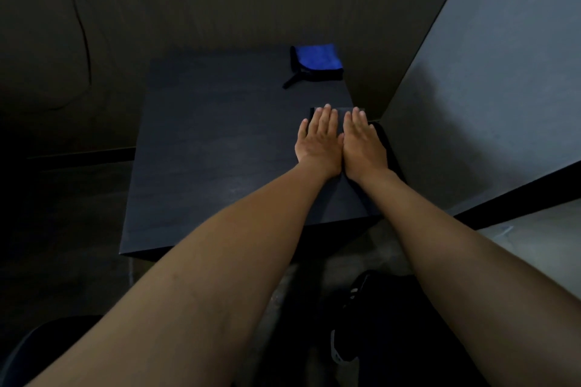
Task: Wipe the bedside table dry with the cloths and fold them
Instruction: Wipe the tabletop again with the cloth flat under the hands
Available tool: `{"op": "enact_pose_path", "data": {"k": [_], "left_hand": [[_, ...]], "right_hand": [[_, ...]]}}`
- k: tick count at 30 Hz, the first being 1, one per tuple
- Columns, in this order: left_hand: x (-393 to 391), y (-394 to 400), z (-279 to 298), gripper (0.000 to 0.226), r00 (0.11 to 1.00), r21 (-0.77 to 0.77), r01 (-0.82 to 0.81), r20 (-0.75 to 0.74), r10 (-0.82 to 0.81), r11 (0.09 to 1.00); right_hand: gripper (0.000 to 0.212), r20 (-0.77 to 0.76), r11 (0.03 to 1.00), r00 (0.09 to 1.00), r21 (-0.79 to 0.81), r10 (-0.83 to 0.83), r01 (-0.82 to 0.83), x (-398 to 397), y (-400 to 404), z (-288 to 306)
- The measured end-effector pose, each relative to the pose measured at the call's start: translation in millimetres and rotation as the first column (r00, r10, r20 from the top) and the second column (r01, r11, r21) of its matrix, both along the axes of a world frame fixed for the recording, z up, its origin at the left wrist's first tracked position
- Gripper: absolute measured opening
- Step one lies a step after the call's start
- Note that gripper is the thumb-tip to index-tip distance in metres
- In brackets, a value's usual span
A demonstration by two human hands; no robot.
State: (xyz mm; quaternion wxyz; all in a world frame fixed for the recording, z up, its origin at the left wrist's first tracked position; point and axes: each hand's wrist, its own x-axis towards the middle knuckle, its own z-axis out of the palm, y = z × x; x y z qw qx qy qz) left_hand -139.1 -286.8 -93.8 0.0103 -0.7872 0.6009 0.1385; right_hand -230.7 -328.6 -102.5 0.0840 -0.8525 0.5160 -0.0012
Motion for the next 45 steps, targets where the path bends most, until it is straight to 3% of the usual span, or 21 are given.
{"op": "enact_pose_path", "data": {"k": [15, 31, 45], "left_hand": [[103.3, 83.3, -7.6, 0.059, 0.986, -0.046, -0.166, 0.004, 0.167, 0.985], [214.1, 202.8, -14.7, 0.058, 0.912, -0.065, -0.411, -0.026, 0.41, 0.909], [258.7, 165.2, -15.8, 0.06, 0.917, -0.069, -0.398, -0.055, 0.395, 0.915]], "right_hand": [[0.056, 0.047, 0.987, 0.988, 0.054, 0.149, -0.151, 107.0, 73.2, 2.1], [0.057, 0.092, 0.921, 0.923, 0.082, 0.374, -0.382, 234.1, 173.3, -1.3], [0.056, 0.107, 0.903, 0.909, 0.111, 0.404, -0.414, 274.0, 133.9, -0.4]]}}
